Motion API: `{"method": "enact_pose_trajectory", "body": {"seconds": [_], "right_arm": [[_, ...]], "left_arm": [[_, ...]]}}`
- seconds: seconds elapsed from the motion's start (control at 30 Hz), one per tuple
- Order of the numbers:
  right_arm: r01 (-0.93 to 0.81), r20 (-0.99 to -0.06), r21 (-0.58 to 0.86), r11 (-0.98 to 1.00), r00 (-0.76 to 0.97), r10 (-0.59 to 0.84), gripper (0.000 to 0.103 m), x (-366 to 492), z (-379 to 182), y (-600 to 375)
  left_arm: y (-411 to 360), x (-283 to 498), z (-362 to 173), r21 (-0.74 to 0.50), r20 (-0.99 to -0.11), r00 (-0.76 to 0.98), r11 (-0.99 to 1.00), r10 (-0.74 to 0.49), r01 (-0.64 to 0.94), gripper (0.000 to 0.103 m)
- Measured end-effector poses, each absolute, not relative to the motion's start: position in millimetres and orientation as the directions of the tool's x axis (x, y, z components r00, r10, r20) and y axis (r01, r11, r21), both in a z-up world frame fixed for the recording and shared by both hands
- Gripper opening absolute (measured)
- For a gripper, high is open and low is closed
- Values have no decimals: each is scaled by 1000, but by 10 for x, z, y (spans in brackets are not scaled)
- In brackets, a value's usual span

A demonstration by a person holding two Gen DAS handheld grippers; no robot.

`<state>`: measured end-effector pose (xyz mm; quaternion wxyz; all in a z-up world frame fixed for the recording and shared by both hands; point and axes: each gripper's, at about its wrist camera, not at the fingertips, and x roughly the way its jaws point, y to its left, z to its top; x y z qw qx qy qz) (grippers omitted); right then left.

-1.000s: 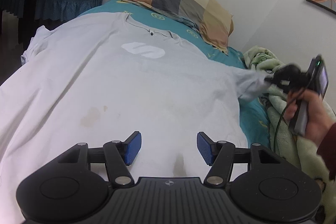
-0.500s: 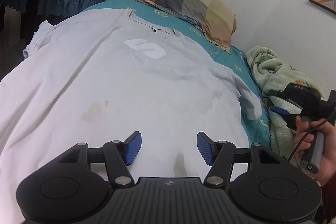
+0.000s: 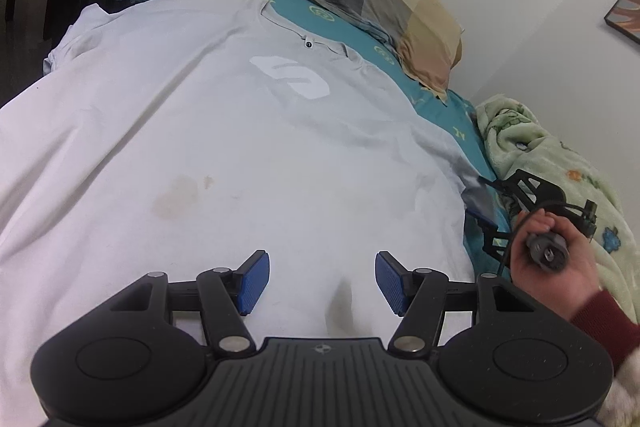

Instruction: Fold clothes

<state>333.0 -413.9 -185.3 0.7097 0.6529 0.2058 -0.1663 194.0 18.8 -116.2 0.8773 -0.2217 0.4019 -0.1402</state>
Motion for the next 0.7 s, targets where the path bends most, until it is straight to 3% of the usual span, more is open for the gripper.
{"method": "enact_pose_trajectory", "body": {"seconds": [0.03, 0.13, 0.17, 0.3, 0.37, 0.57, 0.7], "right_arm": [[523, -525, 846, 106, 851, -10, 47, 3390, -1786, -4171], [533, -533, 797, 283, 842, -83, 7, 3687, -1393, -4225], [514, -520, 782, 352, 850, -86, 5, 3784, -1224, -4234], [325, -373, 718, 616, 926, -54, 4, 3905, -602, -4140], [277, -343, 626, 729, 937, -61, 4, 3855, -489, -4076], [486, -621, 437, 757, 771, -137, 4, 3613, -1227, -4218], [501, -697, 414, 760, 711, -90, 6, 3358, -1545, -4170]], "left_arm": [[193, 1944, -1165, -504, -642, 638, 861, -425, 67, 61], [204, 1948, -1169, -506, -639, 643, 860, -422, 62, 61], [211, 1948, -1167, -507, -637, 646, 860, -420, 58, 61], [258, 1941, -1145, -522, -624, 658, 851, -421, 50, 61], [269, 1935, -1137, -525, -622, 660, 850, -422, 49, 61], [275, 1926, -1137, -522, -626, 658, 852, -419, 46, 61], [283, 1947, -1140, -520, -631, 654, 853, -418, 43, 61]]}}
